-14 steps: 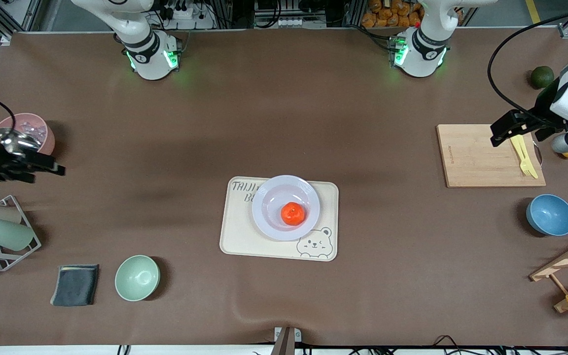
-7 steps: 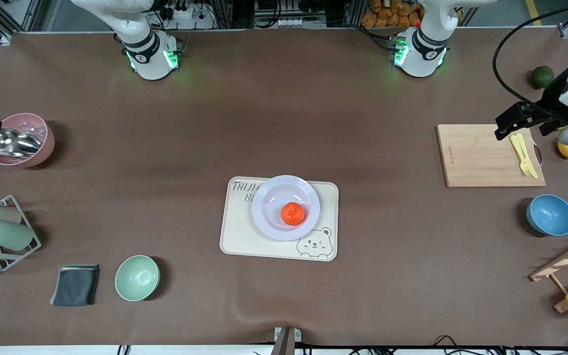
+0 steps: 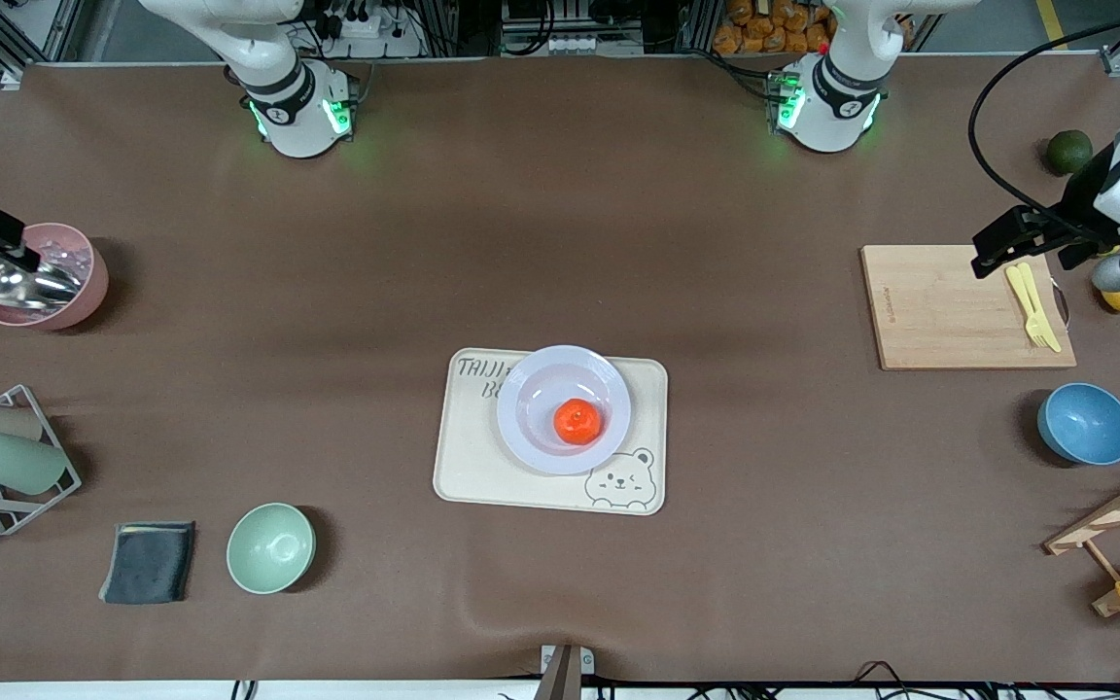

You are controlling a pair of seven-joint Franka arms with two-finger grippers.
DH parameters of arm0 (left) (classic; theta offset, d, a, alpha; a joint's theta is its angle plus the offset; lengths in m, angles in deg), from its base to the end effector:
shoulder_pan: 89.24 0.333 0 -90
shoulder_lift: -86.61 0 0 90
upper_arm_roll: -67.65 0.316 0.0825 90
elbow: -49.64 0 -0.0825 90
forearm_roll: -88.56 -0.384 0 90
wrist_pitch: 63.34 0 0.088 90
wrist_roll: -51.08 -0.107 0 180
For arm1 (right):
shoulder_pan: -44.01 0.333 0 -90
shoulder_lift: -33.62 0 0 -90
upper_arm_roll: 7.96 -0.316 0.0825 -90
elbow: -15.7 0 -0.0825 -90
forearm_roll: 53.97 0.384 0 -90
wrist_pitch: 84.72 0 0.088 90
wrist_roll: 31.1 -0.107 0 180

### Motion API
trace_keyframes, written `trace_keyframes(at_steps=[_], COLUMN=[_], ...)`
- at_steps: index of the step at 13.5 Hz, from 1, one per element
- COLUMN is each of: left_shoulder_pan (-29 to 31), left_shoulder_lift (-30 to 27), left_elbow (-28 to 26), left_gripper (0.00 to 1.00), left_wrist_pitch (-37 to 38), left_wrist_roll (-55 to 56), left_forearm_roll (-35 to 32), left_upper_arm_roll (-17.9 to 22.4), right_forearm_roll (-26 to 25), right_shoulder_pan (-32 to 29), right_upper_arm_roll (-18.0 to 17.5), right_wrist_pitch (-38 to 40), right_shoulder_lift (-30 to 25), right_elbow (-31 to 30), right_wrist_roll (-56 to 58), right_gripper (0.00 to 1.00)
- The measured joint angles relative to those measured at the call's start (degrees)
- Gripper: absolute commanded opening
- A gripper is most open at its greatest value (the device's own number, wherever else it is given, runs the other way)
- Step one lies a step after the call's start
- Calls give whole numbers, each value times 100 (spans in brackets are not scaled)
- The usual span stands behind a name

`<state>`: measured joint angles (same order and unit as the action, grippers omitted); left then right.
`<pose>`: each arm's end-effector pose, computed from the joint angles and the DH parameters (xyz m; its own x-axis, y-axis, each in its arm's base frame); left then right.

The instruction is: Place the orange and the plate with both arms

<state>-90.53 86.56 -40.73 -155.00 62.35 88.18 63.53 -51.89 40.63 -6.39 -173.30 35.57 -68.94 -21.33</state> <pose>0.5547 -0.0519 0.6245 0.9945 0.1019 0.0242 0.1020 -0.9948 -0.0020 0.5615 -0.0444 0.6474 0.9956 0.0849 0.0402 0.0861 -0.9959 -0.0289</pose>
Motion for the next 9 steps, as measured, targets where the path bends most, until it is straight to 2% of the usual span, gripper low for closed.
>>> trace_keyframes(at_steps=[9], left_shoulder_pan=[3], left_shoulder_lift=[0], left_elbow=[4], left_gripper=[100], left_wrist_pitch=[-46], left_wrist_roll=[0], left_forearm_roll=[0], left_upper_arm_roll=[-1], right_forearm_roll=[-64], right_shoulder_pan=[23], right_upper_arm_roll=[-143], right_wrist_pitch=[-65], right_shoulder_lift=[-11], right_elbow=[-134], right_wrist_roll=[-33], right_gripper=[100])
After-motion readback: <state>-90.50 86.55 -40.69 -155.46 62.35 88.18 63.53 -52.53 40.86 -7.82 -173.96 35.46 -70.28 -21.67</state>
